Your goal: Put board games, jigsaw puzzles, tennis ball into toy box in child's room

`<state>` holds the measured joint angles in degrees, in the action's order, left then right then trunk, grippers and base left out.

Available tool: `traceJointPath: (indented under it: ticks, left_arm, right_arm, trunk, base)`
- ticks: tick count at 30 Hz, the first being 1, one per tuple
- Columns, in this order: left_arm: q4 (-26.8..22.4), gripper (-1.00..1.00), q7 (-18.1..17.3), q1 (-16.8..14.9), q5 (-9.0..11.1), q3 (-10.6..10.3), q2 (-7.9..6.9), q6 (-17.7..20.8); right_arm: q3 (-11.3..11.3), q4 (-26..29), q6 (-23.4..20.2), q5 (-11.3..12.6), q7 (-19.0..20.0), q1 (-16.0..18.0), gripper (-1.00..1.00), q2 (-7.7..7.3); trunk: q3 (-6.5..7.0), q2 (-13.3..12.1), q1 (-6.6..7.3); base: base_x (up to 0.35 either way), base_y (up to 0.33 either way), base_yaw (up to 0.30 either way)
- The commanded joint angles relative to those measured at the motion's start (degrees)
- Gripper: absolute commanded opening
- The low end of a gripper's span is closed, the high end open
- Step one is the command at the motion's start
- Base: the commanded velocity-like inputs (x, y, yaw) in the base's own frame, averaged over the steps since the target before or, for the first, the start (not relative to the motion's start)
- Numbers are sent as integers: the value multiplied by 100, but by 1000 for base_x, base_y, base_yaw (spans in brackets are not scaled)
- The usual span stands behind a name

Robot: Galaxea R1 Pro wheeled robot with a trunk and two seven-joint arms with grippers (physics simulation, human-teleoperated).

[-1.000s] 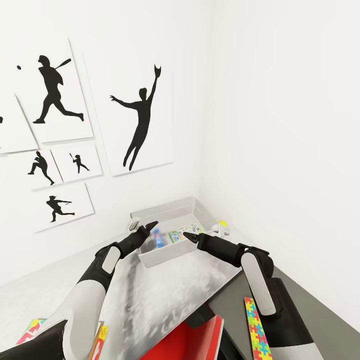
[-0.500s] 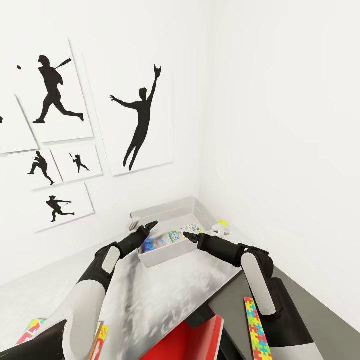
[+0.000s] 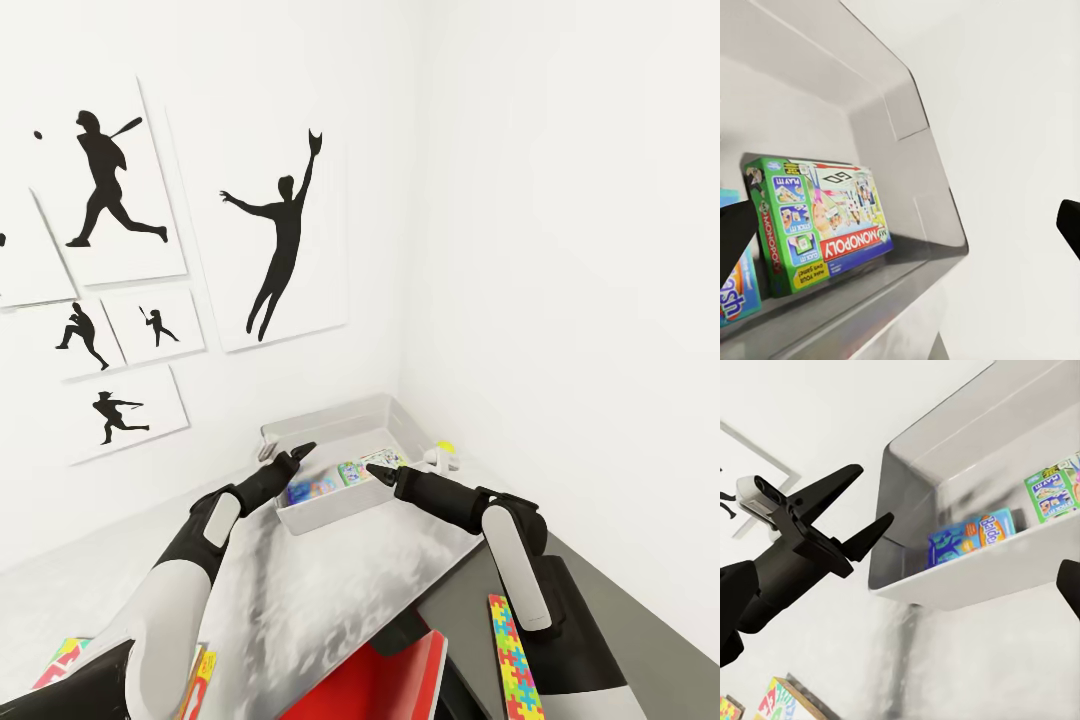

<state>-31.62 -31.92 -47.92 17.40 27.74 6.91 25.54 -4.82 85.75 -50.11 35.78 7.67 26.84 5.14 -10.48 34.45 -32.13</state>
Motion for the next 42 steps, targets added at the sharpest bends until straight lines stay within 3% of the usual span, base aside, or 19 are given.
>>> traceJointPath:
  ticks: [1, 30, 42]
  left_arm:
    - [-2, 100, -16, -7, 18, 37, 9, 47]
    - [-2, 100, -16, -7, 18, 41, 11, 47]
    - [-2, 100, -16, -7, 18, 35, 3, 47]
  right_arm:
    - [8, 3, -25, -45, 43, 5, 100, 3]
    - [8, 5, -16, -53, 50, 5, 100, -2]
    - [8, 11, -16, -52, 50, 5, 100, 2]
  trunk:
    - [-10, 9, -2]
    - [-8, 9, -2]
    - [73, 9, -2]
  base:
    - [0, 0, 0]
    - [0, 0, 0]
    - [0, 0, 0]
